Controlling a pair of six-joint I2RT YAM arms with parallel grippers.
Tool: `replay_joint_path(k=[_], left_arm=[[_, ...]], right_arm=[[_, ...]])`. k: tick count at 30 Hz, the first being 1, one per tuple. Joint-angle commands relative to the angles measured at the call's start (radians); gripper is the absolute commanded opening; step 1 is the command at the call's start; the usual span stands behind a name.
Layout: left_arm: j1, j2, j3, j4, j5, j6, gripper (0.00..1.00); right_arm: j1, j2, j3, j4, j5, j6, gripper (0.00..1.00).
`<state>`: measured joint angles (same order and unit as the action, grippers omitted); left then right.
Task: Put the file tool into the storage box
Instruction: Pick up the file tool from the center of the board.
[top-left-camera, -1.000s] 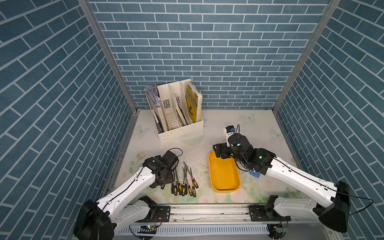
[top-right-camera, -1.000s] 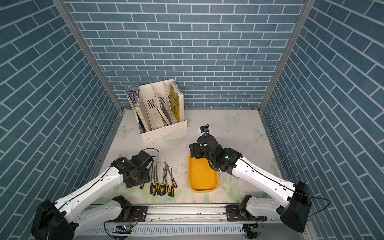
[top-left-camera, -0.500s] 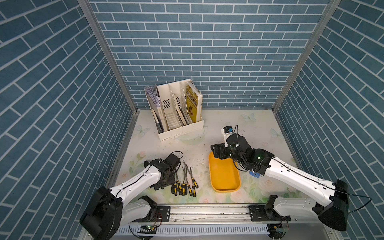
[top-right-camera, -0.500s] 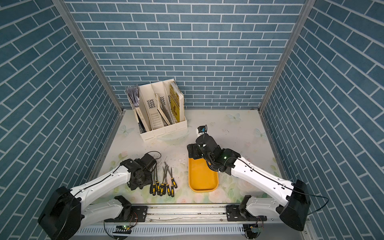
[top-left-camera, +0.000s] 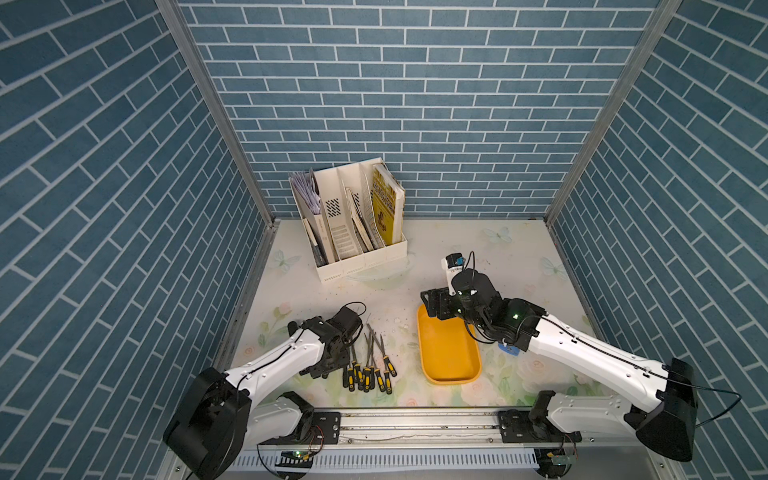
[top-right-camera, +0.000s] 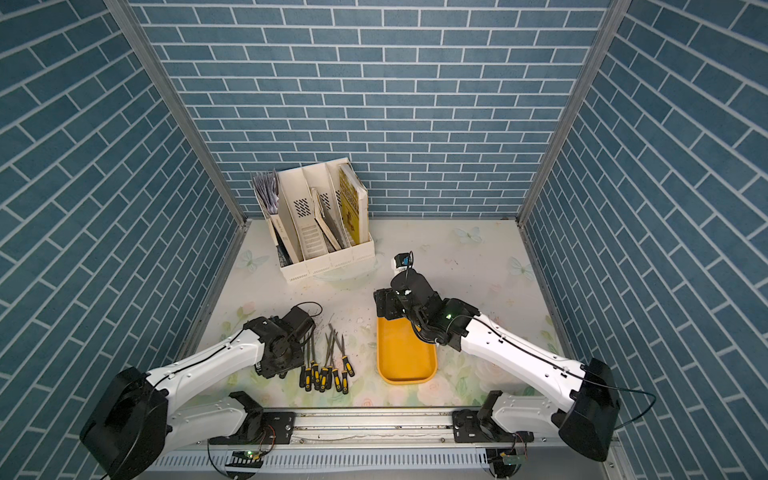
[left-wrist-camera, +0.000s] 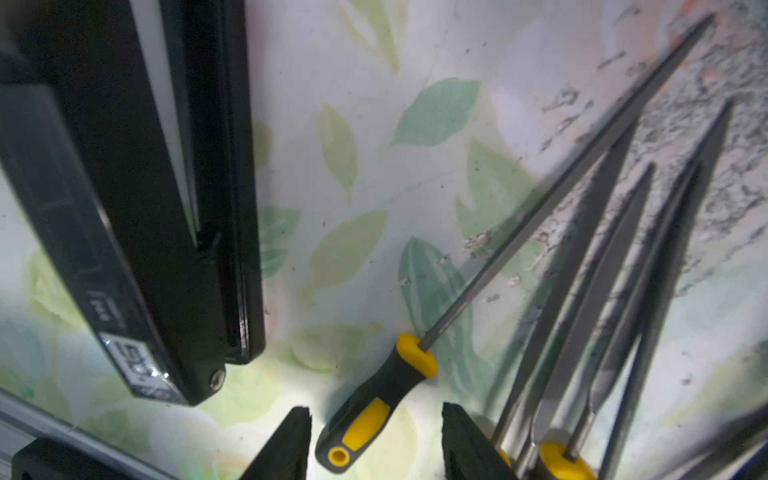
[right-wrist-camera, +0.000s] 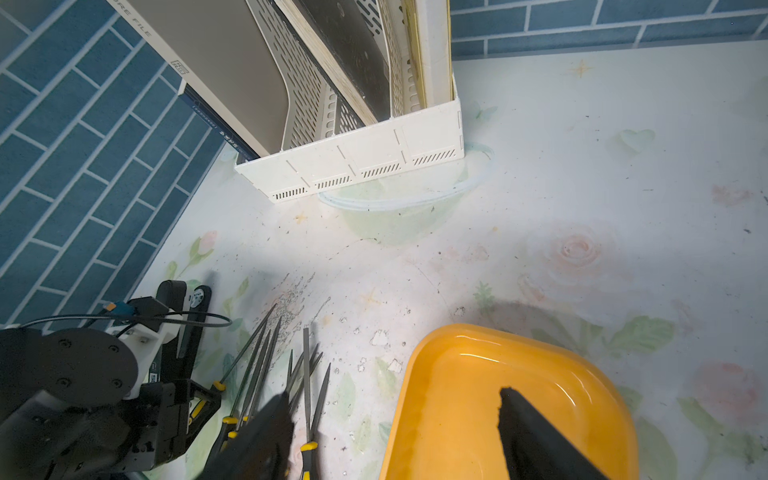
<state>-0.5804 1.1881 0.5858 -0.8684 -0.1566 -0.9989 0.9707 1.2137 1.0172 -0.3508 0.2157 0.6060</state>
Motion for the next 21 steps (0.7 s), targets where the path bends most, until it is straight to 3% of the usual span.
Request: replay_joint_path(k=[1, 16, 21], left_arm=[[-0.014, -0.001, -0.009, -0.012, -0.018, -0.026, 0.55], [-0.037, -0.020, -0.093, 0.089, -0.029, -0.148, 0.55], [-0.036, -0.015, -0.087, 0.111, -0.028, -0.127, 0.44]], right_arm=[[0.008, -0.020, -0.025, 0.012, 0.005, 0.025, 0.79], [0.008, -0.046, -0.028, -0.018, 0.010, 0.020, 0.76], [0.009, -0.050, -0.029, -0.011, 0.011, 0.028, 0.71]])
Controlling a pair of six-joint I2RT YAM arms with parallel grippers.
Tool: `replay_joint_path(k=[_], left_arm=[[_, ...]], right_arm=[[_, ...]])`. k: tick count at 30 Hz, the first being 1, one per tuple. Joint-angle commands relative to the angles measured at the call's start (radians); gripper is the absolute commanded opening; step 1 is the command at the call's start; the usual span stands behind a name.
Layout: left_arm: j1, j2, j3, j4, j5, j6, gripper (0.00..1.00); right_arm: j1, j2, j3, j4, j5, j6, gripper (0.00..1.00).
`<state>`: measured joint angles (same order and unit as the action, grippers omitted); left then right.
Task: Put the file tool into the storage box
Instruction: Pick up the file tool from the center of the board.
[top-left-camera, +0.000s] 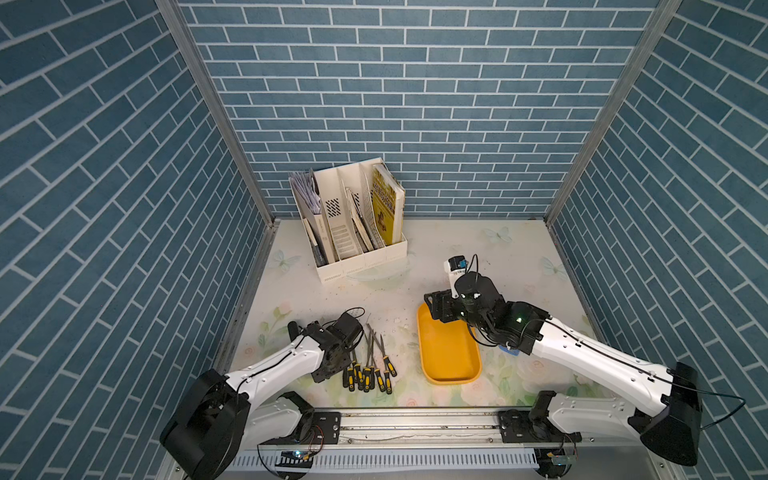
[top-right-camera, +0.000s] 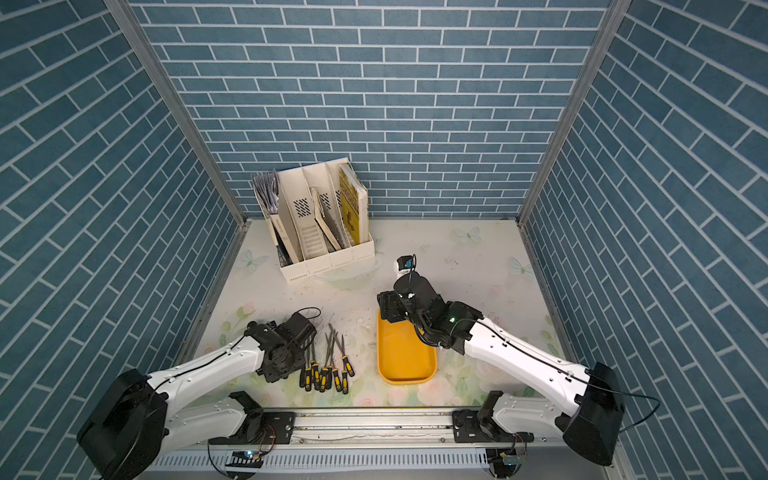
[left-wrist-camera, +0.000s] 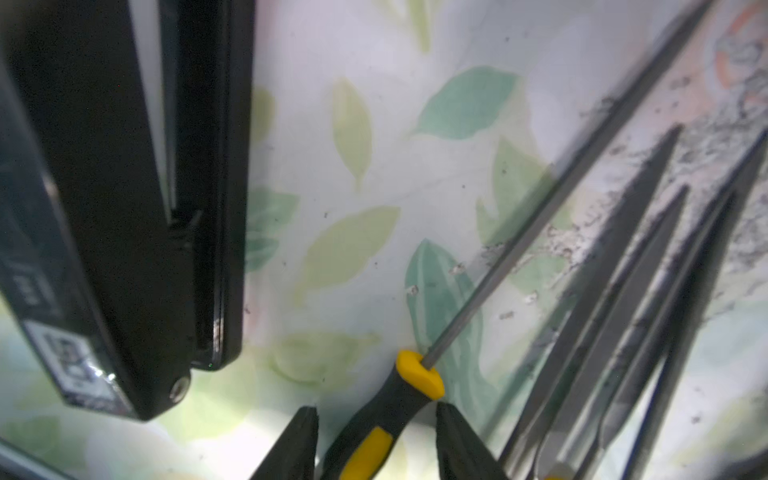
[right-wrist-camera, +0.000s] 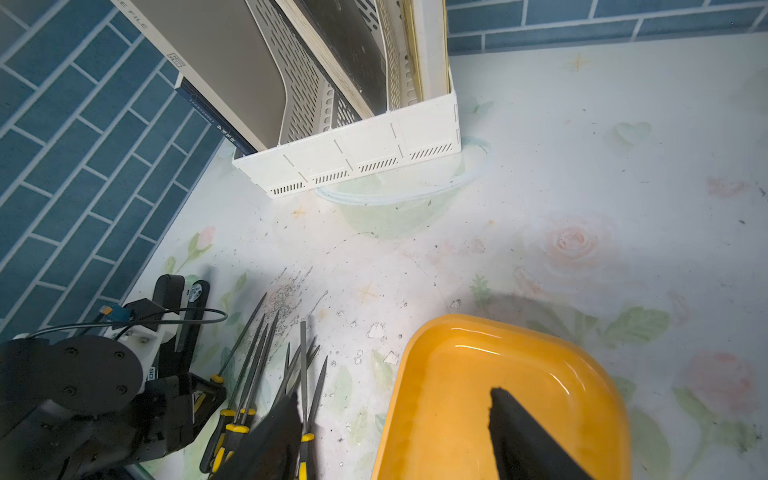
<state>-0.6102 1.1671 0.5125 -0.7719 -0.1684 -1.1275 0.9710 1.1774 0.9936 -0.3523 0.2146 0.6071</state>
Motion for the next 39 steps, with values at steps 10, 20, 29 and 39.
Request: replay_joint_path(k=[10, 20, 29, 39], left_arm=[[-0.008, -0.081, -0.006, -0.002, 0.014, 0.044, 0.11], [-0.084, -0.323, 0.231, -0.118, 0.121, 0.197, 0.01], [-0.533, -0.128, 0.293, 0.288, 0.268, 0.225, 0.00], [-0.560, -0.095, 0.266, 0.356, 0.155, 0.139, 0.00]], right_arm=[[0.009, 0.004, 0.004, -0.011, 0.006, 0.032, 0.67], [-0.030, 0.069, 0.099, 0.042, -0.179, -0.105, 0.79], [-0.089, 0.210, 0.105, 0.197, -0.549, -0.091, 0.80], [-0.105, 0.120, 0.016, 0.067, -0.401, -0.039, 0.78]])
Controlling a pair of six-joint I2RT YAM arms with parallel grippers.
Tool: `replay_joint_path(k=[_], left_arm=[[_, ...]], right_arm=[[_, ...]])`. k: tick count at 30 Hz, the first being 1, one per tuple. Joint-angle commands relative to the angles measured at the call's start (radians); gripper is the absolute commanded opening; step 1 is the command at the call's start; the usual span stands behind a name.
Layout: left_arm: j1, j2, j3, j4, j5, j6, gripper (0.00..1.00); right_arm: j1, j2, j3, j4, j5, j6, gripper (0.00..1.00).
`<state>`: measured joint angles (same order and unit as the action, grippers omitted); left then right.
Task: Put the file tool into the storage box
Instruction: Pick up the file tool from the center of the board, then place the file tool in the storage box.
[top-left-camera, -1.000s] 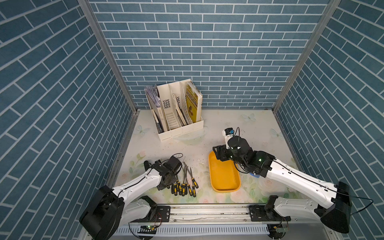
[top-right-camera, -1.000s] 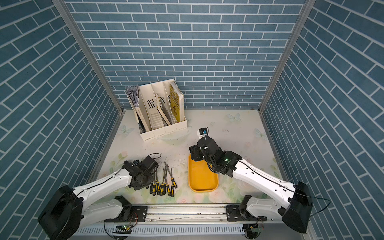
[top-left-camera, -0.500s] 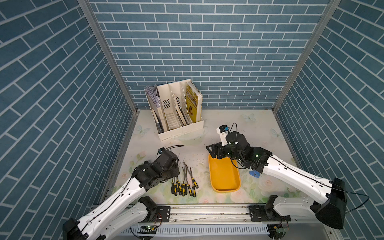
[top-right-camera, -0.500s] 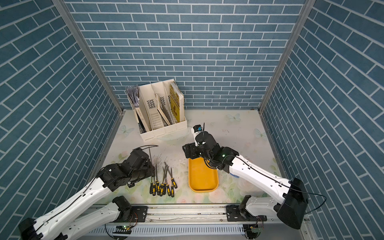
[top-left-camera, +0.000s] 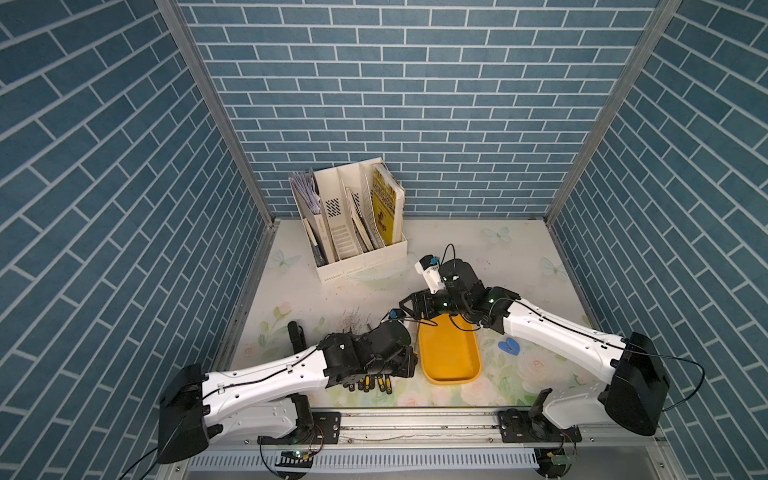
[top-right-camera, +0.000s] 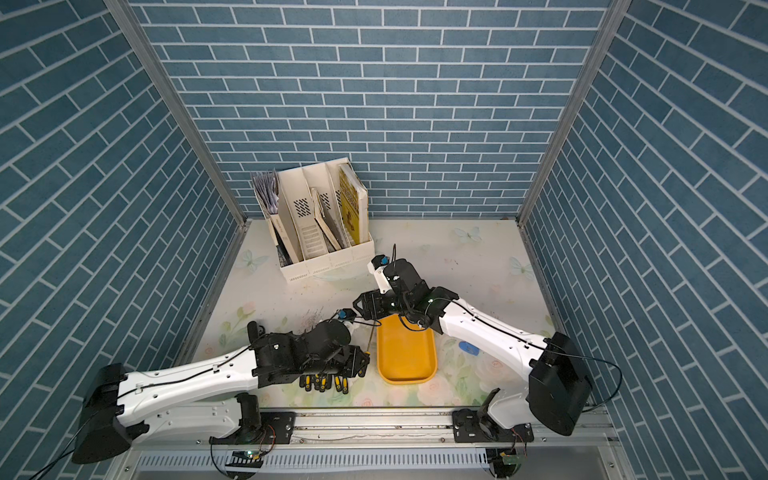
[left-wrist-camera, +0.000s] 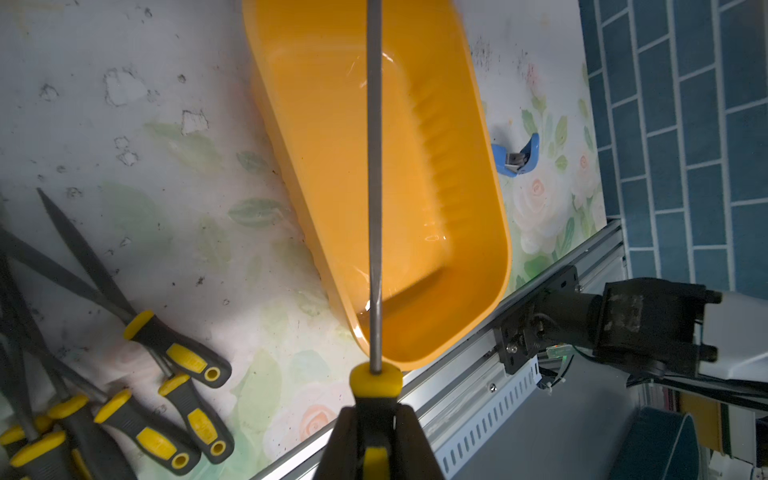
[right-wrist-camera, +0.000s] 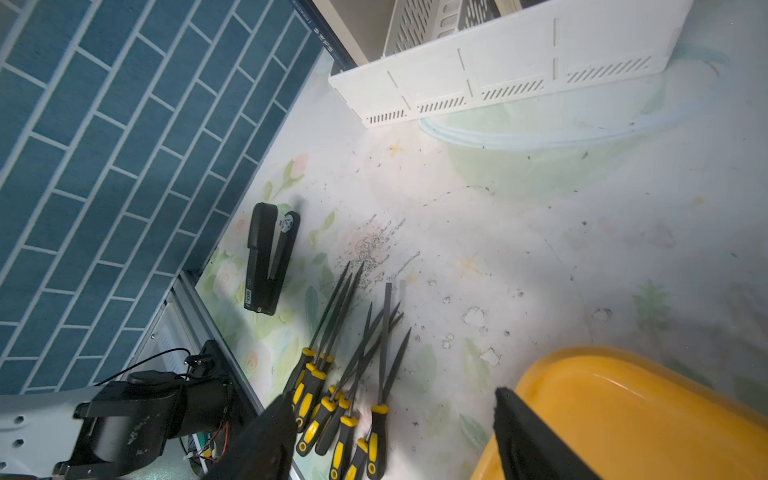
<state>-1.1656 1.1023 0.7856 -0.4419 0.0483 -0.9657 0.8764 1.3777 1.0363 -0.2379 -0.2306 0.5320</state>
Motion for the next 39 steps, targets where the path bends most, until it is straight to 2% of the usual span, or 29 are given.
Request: replay_joint_path(k=[1, 5, 9, 12, 13, 14, 17, 18, 19, 20, 21, 24, 25, 26, 30, 35, 39], left_arm=[[-0.005, -0.035, -0.008, 0.025, -0.074, -0.024, 0.00], [-0.004, -0.041, -0.020, 0.059, -0.066, -0.020, 0.00], [-0.004, -0.013, -0.023, 0.078, -0.049, -0.014, 0.00], [-0.004, -0.005, -0.021, 0.101, -0.038, -0.011, 0.00], [-0.004, -0.004, -0.020, 0.106, -0.035, -0.009, 0.00], [-0.004, -0.003, -0.019, 0.109, -0.030, -0.007, 0.00], [-0.003, -0.003, -0.014, 0.098, -0.038, -0.002, 0.01], [-0.003, -0.009, -0.013, 0.096, -0.046, -0.003, 0.12], [-0.003, -0.016, -0.010, 0.090, -0.055, -0.005, 0.30], [0.000, -0.027, -0.005, 0.074, -0.074, -0.008, 0.55], [0.007, -0.038, 0.004, 0.049, -0.096, -0.013, 0.70], [0.041, -0.085, 0.019, -0.006, -0.139, -0.018, 0.85], [0.054, -0.102, 0.022, -0.023, -0.152, -0.019, 0.94], [0.069, -0.122, 0.024, -0.046, -0.167, -0.023, 0.98], [0.112, -0.198, 0.009, -0.068, -0.180, -0.034, 0.99], [0.116, -0.279, -0.005, -0.171, -0.259, -0.080, 1.00], [0.117, -0.322, -0.052, -0.206, -0.279, -0.125, 0.99]], right_arm=[[-0.013, -0.099, -0.042, -0.047, 0.046, 0.050, 0.78], [-0.012, -0.132, -0.129, 0.015, -0.006, 0.101, 0.77], [-0.010, -0.101, -0.165, 0.065, -0.019, 0.118, 0.75], [-0.010, -0.058, -0.156, 0.084, -0.026, 0.120, 0.69], [-0.010, -0.045, -0.151, 0.087, -0.024, 0.119, 0.65], [-0.009, -0.031, -0.144, 0.088, -0.028, 0.116, 0.56], [-0.006, -0.024, -0.135, 0.082, -0.030, 0.106, 0.18], [-0.007, -0.035, -0.135, 0.070, -0.029, 0.096, 0.07], [-0.009, -0.044, -0.135, 0.052, -0.022, 0.086, 0.00], [-0.017, -0.056, -0.132, 0.015, -0.003, 0.070, 0.00], [-0.031, -0.067, -0.126, -0.025, 0.016, 0.051, 0.00], [-0.091, -0.083, -0.104, -0.131, 0.058, -0.018, 0.00], [-0.105, -0.079, -0.091, -0.161, 0.076, -0.039, 0.00], [-0.120, -0.069, -0.079, -0.187, 0.087, -0.064, 0.00], [-0.142, -0.010, -0.067, -0.187, 0.076, -0.099, 0.00], [-0.142, 0.078, -0.079, -0.137, 0.115, -0.087, 0.00], [-0.139, 0.133, -0.094, -0.085, 0.093, -0.058, 0.00]])
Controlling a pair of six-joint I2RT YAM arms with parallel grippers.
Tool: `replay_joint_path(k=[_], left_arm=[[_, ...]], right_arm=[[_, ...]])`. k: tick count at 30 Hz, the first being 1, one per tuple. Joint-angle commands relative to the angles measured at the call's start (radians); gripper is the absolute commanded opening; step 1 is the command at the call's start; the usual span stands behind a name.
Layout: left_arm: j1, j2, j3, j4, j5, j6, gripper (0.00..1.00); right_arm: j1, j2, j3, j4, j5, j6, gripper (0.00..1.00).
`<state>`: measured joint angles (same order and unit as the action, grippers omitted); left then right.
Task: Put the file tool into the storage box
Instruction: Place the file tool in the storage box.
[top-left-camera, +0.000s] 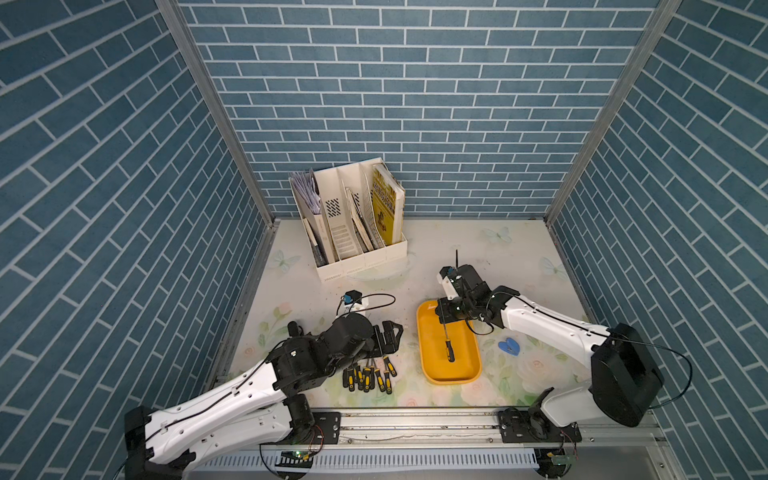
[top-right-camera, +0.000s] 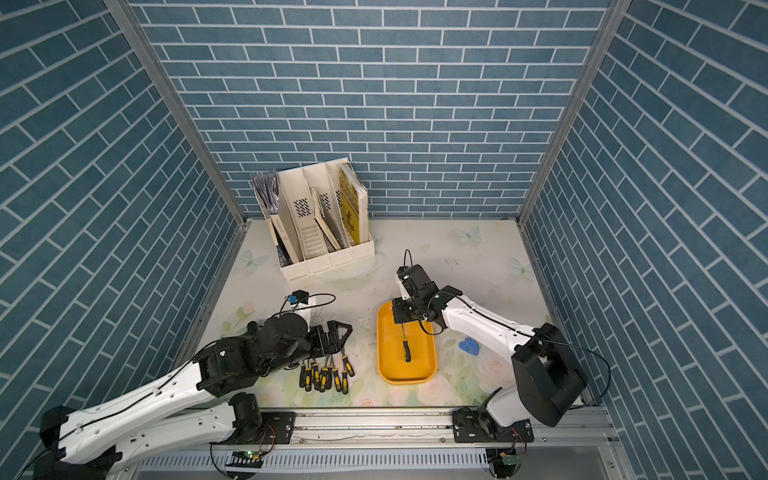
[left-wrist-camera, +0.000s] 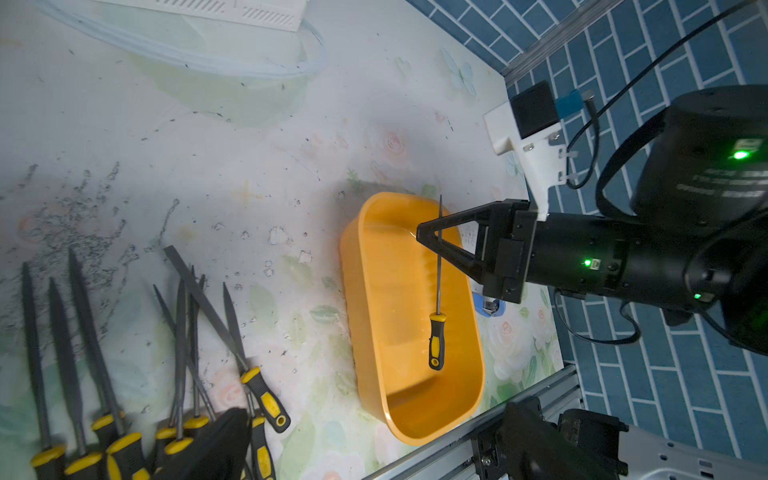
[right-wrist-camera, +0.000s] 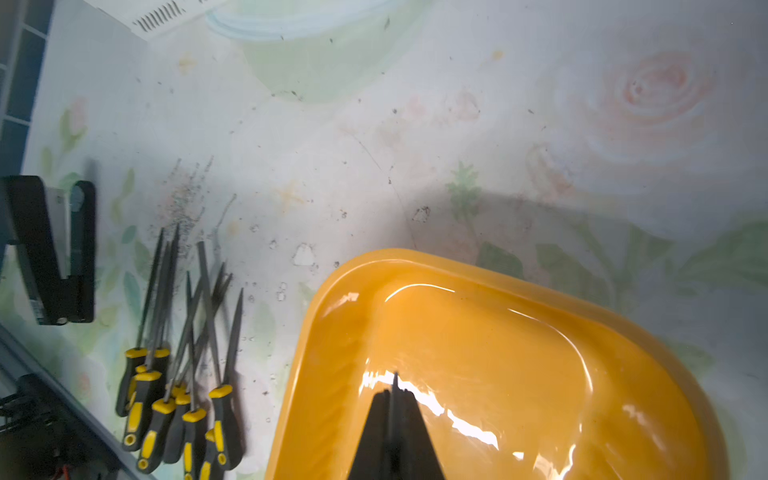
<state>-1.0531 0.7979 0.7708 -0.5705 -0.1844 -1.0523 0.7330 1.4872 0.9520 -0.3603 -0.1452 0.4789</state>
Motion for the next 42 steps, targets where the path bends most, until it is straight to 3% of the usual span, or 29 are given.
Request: replay_joint_path(k=[1, 11, 20, 22, 24, 27, 35, 42], left_arm=[[0.004, -0.023, -0.048, -0.082, -0.049, -0.048, 0.99], [0.004, 0.013, -0.082, -0.114, -0.074, -0.084, 0.99], [0.005, 0.029, -0.092, -0.168, -0.088, -0.127, 0.99], [0.005, 0.026, -0.092, -0.195, -0.094, -0.135, 0.99], [0.004, 0.021, -0.093, -0.228, -0.094, -0.180, 0.99], [0.005, 0.022, -0.100, -0.292, -0.090, -0.232, 0.99], [-0.003, 0.119, -0.192, -0.369, -0.062, -0.352, 0.95], [-0.002, 0.119, -0.296, -0.306, -0.119, -0.482, 0.76]], right_arm=[[0.005, 0.028, -0.019, 0.054, -0.001, 0.008, 0.00], [0.038, 0.025, -0.176, 0.181, -0.001, 0.149, 0.00], [0.040, 0.026, -0.224, 0.193, 0.039, 0.176, 0.00], [0.040, 0.022, -0.232, 0.189, 0.045, 0.178, 0.10], [0.040, 0.007, -0.237, 0.180, 0.054, 0.180, 0.30], [0.039, -0.028, -0.225, 0.155, 0.064, 0.178, 0.48], [0.039, -0.159, -0.157, 0.070, 0.091, 0.164, 0.54], [0.050, -0.221, -0.114, 0.019, 0.080, 0.141, 0.52]])
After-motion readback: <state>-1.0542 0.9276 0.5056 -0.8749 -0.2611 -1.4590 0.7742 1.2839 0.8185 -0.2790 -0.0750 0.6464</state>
